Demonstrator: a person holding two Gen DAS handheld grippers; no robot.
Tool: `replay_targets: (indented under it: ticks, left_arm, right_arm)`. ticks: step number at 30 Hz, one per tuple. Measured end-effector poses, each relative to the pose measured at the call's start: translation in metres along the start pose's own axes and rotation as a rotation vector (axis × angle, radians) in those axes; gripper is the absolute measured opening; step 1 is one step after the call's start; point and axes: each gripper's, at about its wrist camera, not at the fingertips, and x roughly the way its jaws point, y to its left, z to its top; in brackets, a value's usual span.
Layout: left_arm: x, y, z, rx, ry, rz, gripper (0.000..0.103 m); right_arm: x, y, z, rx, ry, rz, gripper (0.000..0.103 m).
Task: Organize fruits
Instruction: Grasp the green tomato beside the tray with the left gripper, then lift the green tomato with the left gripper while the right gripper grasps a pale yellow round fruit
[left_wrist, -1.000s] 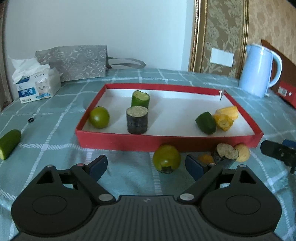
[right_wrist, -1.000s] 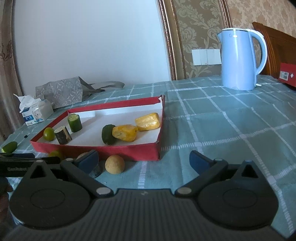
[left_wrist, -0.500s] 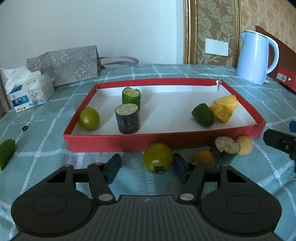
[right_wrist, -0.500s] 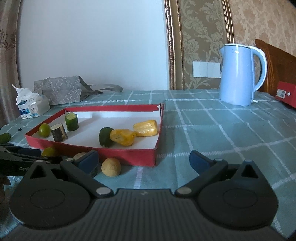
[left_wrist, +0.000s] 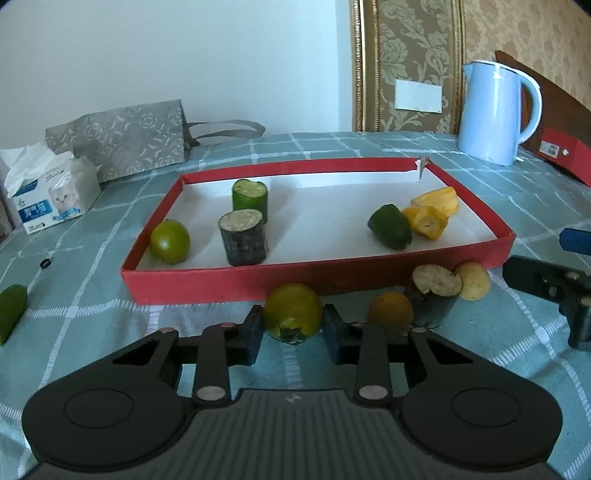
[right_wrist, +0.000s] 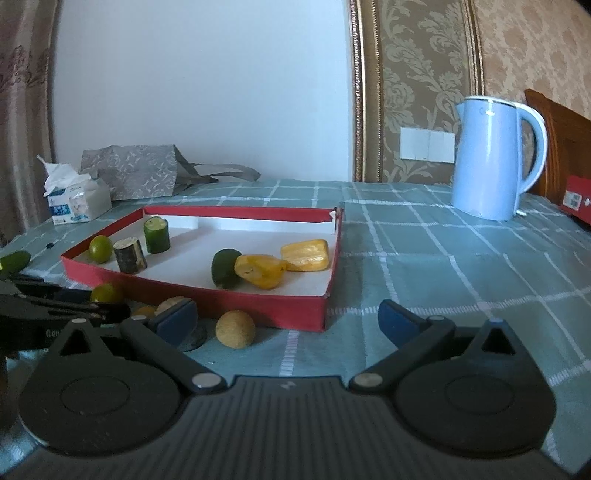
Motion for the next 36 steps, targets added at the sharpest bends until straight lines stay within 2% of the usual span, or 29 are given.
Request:
replay_targets:
  ticks: [9,15,17,20,26,33,36]
  left_arm:
    - [-0.007,0.016,-0.006,-0.068,0.004,0.025,0.033]
    - [-0.008,0.015,-0.006,-0.062,0.003,0.034,0.033]
    - [-0.008,0.018,-0.006,-0.08,0.001,0.044,0.033]
    - [-0.007,0.022,-0.006,-0.104,0.008,0.039,0.033]
    - [-0.005,0.021,-0.006,-0.082,0.005,0.051,0.033]
    - [-0.006,0.021,-0.006,-0.085,0.006,0.05,0.033]
    - [-0.006,0.02,-0.006,-0.08,0.005,0.052,0.033]
  right_arm:
    - [0.007,0.004,0.001,-0.044,0.044,-0.028,0.103]
    - [0.014,0.008,0.0,-0.079,0.091,-0.042,0.103]
    - [0.018,0.009,0.0,-0.088,0.117,-0.025,0.092]
    - [0.026,0.01,0.0,-0.097,0.156,0.001,0.083]
    - [0.034,0.017,0.0,-0.116,0.181,0.013,0.071]
    - [0.043,0.027,0.003,-0.12,0.196,0.022,0.07]
    - [0.045,0.031,0.004,-0.135,0.191,0.018,0.065]
